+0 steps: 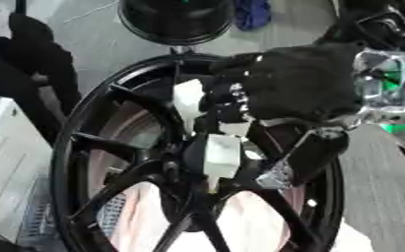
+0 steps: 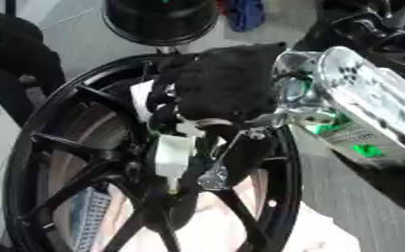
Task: Pull the pin out of the wheel hub.
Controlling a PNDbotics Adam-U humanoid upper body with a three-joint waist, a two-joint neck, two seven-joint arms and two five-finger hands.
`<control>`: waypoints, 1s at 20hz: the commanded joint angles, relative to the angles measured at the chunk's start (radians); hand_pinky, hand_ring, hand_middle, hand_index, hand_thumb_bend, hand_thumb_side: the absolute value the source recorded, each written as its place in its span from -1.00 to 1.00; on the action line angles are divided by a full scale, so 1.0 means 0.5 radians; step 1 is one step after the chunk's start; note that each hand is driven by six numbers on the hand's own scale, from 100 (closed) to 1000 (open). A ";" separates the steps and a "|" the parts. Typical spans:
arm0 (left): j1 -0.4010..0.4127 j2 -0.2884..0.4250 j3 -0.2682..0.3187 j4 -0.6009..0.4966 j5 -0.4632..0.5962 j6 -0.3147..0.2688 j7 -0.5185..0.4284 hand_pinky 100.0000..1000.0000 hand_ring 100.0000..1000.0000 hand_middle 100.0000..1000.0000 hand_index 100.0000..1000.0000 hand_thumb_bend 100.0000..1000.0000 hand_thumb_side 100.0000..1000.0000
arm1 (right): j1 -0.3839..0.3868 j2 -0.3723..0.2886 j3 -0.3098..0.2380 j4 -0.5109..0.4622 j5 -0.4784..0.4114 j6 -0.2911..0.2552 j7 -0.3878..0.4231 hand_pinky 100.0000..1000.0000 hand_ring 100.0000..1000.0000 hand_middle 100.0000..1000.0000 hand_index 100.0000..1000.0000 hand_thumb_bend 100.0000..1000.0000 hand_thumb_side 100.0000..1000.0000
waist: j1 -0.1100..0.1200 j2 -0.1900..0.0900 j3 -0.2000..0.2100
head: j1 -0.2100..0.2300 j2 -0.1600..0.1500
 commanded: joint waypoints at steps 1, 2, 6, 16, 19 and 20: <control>-0.024 0.064 0.016 -0.032 0.007 0.005 -0.002 0.73 0.06 0.35 0.32 -1.00 -0.10 | -0.018 -0.031 -0.025 -0.018 0.001 0.014 -0.007 1.00 0.84 0.66 0.68 -0.49 0.32 | 0.015 -0.024 0.008 | 0.004 -0.033; -0.024 0.062 0.017 -0.032 0.007 0.006 0.000 0.73 0.06 0.35 0.32 -1.00 -0.10 | -0.016 -0.032 -0.022 -0.018 0.002 0.016 -0.008 1.00 0.84 0.66 0.68 -0.49 0.32 | 0.013 -0.021 0.010 | 0.005 -0.038; -0.022 0.059 0.017 -0.032 0.007 0.011 0.003 0.73 0.06 0.35 0.32 -1.00 -0.09 | -0.010 -0.034 -0.028 -0.018 0.009 0.036 -0.016 1.00 0.83 0.66 0.67 -0.52 0.32 | 0.011 -0.006 0.017 | 0.008 -0.036; -0.032 0.051 0.012 -0.032 0.008 0.018 -0.002 0.73 0.06 0.35 0.31 -1.00 -0.07 | 0.003 -0.034 -0.029 -0.018 -0.033 0.105 0.017 1.00 0.81 0.58 0.68 -0.63 0.28 | 0.004 0.033 0.027 | 0.007 -0.042; -0.034 0.049 0.010 -0.032 0.008 0.020 -0.004 0.73 0.05 0.35 0.31 -1.00 -0.06 | 0.009 -0.032 -0.030 -0.018 -0.041 0.131 0.027 1.00 0.79 0.52 0.69 -0.64 0.28 | 0.000 0.042 0.028 | 0.011 -0.041; -0.035 0.048 0.010 -0.032 0.008 0.021 -0.003 0.73 0.05 0.35 0.31 -1.00 -0.06 | 0.010 -0.032 -0.031 -0.018 -0.043 0.140 0.032 1.00 0.79 0.50 0.69 -0.63 0.28 | -0.002 0.044 0.028 | 0.012 -0.041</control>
